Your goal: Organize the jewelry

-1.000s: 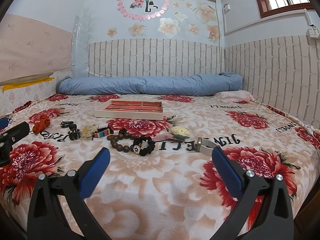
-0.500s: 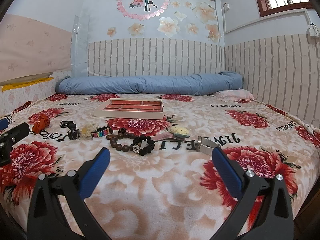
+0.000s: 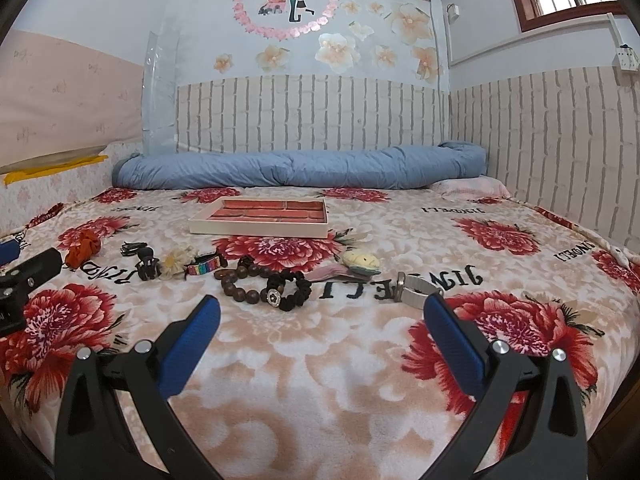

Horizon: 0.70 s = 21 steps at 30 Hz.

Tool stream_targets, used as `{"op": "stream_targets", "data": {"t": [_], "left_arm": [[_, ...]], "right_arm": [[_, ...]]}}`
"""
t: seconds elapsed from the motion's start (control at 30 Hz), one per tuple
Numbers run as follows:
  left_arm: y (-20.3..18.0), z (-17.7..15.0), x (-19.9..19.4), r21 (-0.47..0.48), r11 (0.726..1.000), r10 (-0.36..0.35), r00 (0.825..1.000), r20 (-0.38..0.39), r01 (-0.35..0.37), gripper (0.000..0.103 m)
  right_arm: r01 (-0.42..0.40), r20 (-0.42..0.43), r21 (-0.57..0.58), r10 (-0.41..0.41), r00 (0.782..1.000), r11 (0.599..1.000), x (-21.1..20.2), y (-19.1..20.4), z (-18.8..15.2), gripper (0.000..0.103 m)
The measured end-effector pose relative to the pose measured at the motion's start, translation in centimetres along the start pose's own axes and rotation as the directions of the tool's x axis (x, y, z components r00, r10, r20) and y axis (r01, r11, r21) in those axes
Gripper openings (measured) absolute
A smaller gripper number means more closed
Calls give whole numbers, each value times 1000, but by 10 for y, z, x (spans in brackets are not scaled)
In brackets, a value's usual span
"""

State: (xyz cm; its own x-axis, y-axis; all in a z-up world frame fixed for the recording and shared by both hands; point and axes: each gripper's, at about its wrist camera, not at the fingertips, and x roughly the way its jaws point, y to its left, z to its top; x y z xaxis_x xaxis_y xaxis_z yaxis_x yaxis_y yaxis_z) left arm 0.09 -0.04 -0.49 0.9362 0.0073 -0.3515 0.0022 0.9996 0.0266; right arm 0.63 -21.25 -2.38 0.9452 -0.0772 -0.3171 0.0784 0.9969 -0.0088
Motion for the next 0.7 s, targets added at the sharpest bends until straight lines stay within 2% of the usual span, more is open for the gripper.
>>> {"op": "stream_targets", "data": {"t": [0.37, 0.53, 0.7], "left_arm": [[1, -8, 8, -5, 1000, -1, 1000, -14, 1, 98], [-2, 0, 11, -3, 1000, 9, 1000, -21, -9, 98], [-4, 12, 17, 16, 1000, 8, 999, -32, -7, 98]], "right_arm": [[1, 5, -10, -1, 1000, 1000, 1, 1, -1, 99], [12, 29, -33, -11, 1000, 999, 12, -2, 0, 99], [-6, -4, -15, 6, 1000, 1000, 27, -2, 13, 99]]}}
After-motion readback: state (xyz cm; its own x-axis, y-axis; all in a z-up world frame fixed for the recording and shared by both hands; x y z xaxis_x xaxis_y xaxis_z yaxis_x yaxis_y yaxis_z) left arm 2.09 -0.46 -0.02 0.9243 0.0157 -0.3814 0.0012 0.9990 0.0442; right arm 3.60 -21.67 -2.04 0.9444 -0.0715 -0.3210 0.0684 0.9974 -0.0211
